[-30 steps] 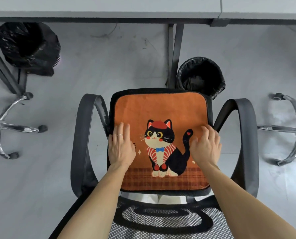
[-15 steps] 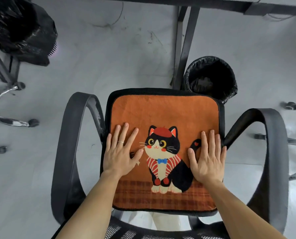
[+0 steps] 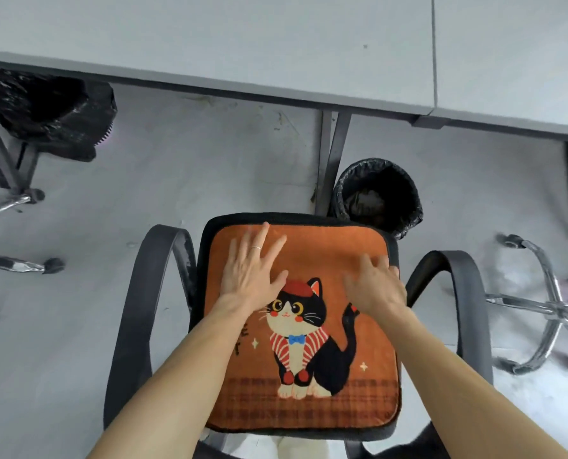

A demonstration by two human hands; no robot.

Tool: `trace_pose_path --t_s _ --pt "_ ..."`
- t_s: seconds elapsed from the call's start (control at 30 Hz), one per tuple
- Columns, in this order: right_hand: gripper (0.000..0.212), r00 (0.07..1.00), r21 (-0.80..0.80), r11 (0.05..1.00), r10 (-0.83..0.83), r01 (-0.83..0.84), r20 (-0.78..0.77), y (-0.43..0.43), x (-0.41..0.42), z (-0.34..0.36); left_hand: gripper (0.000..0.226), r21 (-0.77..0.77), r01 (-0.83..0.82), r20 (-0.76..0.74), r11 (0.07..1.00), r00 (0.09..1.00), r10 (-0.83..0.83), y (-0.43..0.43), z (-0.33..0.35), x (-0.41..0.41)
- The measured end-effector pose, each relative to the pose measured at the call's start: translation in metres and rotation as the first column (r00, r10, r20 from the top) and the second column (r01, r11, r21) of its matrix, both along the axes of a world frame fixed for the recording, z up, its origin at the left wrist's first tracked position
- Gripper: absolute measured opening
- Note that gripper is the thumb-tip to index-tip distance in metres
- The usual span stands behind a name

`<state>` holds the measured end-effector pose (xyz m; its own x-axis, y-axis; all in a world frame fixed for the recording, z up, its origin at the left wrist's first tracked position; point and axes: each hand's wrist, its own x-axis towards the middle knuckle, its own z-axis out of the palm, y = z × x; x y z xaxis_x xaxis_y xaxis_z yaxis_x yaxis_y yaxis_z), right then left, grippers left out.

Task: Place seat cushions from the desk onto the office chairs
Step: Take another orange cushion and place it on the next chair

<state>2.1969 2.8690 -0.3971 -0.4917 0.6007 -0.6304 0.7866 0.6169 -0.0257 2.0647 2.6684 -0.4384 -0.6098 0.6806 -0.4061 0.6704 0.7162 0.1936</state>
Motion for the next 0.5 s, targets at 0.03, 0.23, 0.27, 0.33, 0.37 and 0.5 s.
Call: trace_pose_path --t_s 0.03,0.23,0.27,0.33,0.37,0.5 --pt "0.058 0.998 0.007 1.0 0.014 -0.014 -0.054 0.007 -0.011 -0.004 0.077 -0.015 0.0 0.016 1.0 1.0 0.0 0.008 -0.004 -0.009" --pt "0.078 0.986 -0.054 0.987 0.147 -0.152 -0.077 0.008 -0.032 -0.054 0.092 -0.149 -0.055 0.104 0.987 0.992 0.071 0.012 -0.032 -0.028" --pt "0.08 0.986 -0.027 0.989 0.14 -0.143 -0.088 0.006 -0.029 -0.061 0.095 -0.137 -0.057 0.096 0.989 0.993 0.071 0.011 -0.036 -0.027" --pt "0.083 0.986 0.038 0.992 0.124 -0.12 -0.112 0.0 -0.027 -0.071 0.099 -0.112 -0.067 0.067 0.991 0.995 0.075 0.013 -0.04 -0.027" --pt "0.084 0.986 0.059 0.992 0.117 -0.11 -0.121 -0.001 -0.026 -0.074 0.1 -0.106 -0.071 0.059 0.992 0.995 0.078 0.014 -0.04 -0.026" --pt "0.084 0.989 0.051 0.995 0.095 -0.09 -0.11 -0.001 -0.026 -0.077 0.101 -0.146 -0.053 0.075 0.988 0.995 0.064 0.021 -0.036 -0.029"
